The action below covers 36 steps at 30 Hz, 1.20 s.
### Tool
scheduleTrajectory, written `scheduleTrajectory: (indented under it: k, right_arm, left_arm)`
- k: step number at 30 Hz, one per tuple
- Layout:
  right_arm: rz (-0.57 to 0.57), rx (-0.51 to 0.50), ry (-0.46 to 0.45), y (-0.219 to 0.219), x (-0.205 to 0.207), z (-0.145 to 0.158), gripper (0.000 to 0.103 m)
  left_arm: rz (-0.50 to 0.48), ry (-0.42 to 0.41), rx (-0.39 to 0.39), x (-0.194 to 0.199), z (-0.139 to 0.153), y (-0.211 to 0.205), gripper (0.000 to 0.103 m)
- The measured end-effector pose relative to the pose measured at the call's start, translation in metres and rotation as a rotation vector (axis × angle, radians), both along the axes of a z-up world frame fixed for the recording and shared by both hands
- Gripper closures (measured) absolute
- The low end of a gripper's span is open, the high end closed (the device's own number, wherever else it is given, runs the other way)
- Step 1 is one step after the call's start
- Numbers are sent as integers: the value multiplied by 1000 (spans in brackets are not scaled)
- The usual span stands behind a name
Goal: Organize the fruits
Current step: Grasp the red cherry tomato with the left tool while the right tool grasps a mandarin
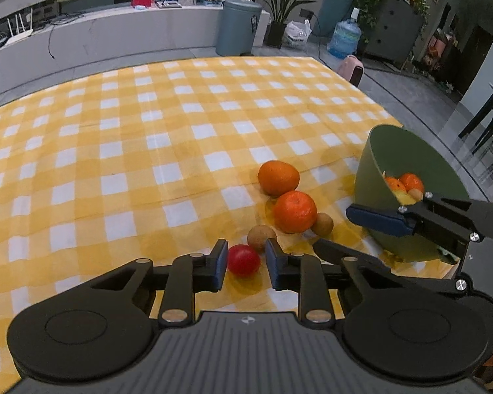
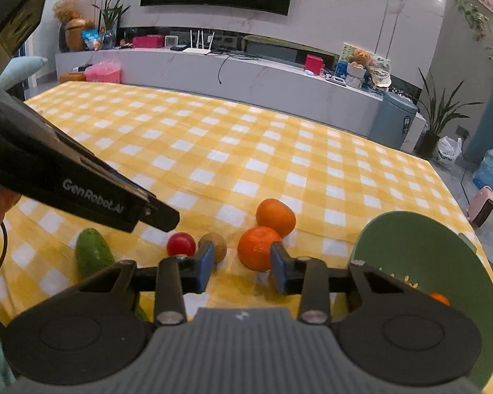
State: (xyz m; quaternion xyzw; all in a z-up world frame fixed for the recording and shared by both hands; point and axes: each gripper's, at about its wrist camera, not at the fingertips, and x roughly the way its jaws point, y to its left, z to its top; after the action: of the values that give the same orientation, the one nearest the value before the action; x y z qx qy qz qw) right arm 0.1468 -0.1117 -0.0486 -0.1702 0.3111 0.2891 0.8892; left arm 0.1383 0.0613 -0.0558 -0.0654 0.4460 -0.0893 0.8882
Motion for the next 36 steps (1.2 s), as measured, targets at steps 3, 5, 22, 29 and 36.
scheduleTrajectory:
  k: [3, 5, 22, 29, 36]
  right_arm:
    - [12, -39, -18, 4, 5, -7, 68]
    - [26, -71, -31, 6, 9, -12, 69]
    - [105, -185, -77, 9, 24, -31, 66]
    - [125, -195, -80, 10, 27, -32, 64]
    - [167, -235, -83, 17, 23, -36, 65]
  left_arm:
    - [-20, 18, -6, 6, -7, -4, 73]
    - [-28, 30, -4, 11, -12, -7, 73]
    - [-102, 52, 74, 24, -17, -15, 73]
    - [-83, 75, 97, 14, -18, -7, 72]
    - [-56, 90, 128, 12, -23, -4, 71]
